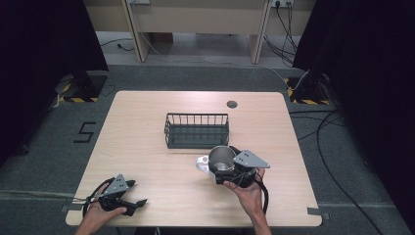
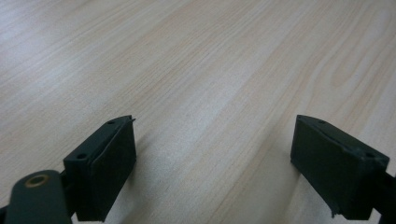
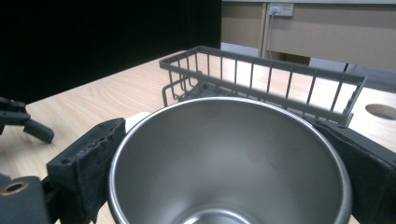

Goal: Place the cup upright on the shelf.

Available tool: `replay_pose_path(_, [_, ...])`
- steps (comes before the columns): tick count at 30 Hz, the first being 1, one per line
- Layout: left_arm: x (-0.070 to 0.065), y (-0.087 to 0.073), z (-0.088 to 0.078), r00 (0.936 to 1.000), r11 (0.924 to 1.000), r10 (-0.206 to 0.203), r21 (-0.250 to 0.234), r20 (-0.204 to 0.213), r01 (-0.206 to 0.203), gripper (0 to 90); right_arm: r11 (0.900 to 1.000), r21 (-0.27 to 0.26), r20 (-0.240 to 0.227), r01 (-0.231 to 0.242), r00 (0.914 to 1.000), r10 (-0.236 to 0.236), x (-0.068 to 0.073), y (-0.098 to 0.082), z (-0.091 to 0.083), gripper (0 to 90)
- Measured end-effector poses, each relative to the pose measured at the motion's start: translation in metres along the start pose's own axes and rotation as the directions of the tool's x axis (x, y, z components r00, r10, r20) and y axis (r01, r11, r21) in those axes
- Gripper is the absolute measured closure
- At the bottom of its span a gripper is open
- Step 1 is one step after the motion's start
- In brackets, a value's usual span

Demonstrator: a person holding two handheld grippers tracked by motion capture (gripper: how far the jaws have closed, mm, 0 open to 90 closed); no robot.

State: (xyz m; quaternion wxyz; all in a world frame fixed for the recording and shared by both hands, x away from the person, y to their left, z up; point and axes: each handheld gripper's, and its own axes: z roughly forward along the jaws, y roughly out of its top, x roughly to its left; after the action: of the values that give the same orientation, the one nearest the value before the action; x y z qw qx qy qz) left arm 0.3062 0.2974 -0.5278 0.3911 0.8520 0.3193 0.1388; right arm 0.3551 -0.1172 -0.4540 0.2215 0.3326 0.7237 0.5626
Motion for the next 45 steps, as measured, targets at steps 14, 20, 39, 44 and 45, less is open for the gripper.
replay_pose_path(14, [0.0, 0.0, 0.0, 1.0, 1.0, 0.0, -0.001, 0.0, 0.0, 13.6, 1.0, -0.001, 0.012, 0.025, 0.9996, -0.025, -0.002, 0.057, 0.017, 6.4])
replay_pose_path(20, [0.0, 0.0, 0.0, 1.0, 1.0, -0.002, -0.004, 0.0, 0.002, 13.6, 1.0, 0.002, 0.005, 0.031, 0.9995, -0.031, -0.002, 0.076, 0.025, 6.4])
replay_pose_path(39, [0.0, 0.0, 0.0, 1.0, 1.0, -0.002, -0.002, 0.0, 0.002, 13.6, 0.999, 0.015, 0.034, 0.042, 0.9985, -0.043, -0.019, 0.12, 0.064, 6.4])
replay_pose_path(44, [0.0, 0.0, 0.0, 1.0, 1.0, 0.0, 0.0, 0.0, 0.0, 13.5, 0.999, 0.024, 0.042, 0.042, 0.9982, -0.043, -0.024, 0.125, 0.074, 6.4])
replay_pose_path(45, [0.0, 0.0, 0.0, 1.0, 1.0, 0.0, 0.001, 0.0, 0.0, 13.5, 0.999, 0.027, 0.044, 0.038, 0.9982, -0.039, -0.025, 0.126, 0.077, 6.3])
